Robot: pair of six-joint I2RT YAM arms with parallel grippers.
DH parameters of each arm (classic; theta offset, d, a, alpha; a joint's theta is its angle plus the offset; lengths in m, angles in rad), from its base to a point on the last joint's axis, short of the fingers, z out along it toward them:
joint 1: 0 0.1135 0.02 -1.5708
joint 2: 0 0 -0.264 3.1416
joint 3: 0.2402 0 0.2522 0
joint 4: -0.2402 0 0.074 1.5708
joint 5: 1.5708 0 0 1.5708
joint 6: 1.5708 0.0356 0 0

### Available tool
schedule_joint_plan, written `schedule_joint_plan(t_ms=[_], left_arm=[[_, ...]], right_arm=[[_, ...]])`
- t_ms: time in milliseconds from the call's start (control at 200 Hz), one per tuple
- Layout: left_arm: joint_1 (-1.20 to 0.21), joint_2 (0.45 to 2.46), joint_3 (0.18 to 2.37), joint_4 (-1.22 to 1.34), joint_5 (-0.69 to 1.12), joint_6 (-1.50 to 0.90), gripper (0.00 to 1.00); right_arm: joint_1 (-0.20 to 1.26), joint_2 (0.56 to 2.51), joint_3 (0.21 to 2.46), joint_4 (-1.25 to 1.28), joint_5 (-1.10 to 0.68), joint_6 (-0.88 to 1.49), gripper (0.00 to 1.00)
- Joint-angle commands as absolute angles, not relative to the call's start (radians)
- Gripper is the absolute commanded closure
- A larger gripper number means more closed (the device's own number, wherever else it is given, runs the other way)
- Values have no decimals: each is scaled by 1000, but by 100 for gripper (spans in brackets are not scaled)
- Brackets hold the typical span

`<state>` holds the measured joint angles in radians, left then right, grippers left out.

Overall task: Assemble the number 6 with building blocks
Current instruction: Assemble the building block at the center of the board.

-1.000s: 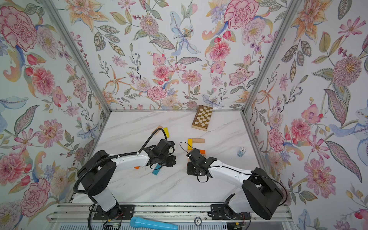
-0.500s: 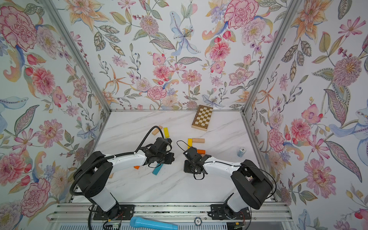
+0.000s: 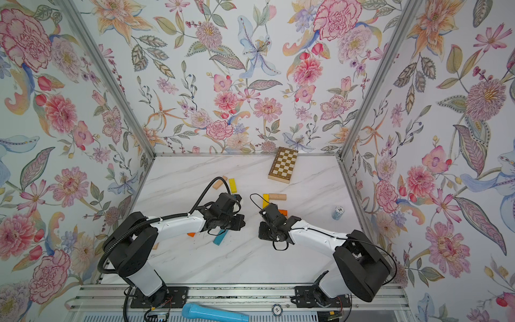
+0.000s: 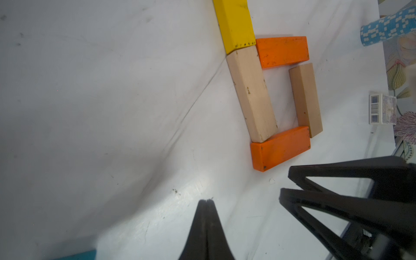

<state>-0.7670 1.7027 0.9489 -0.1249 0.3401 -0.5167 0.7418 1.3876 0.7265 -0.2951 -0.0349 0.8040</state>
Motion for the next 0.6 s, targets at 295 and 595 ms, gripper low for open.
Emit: schedule_joint_plan(t_ms=[295, 595], left_arm=[[-848, 1845, 1055, -130, 442, -431, 100], [-864, 1920, 1122, -150, 472, -419, 100]], right_arm=[[405, 1164, 618, -378, -112, 736, 62], [355, 1113, 558, -400, -163, 744, 62]])
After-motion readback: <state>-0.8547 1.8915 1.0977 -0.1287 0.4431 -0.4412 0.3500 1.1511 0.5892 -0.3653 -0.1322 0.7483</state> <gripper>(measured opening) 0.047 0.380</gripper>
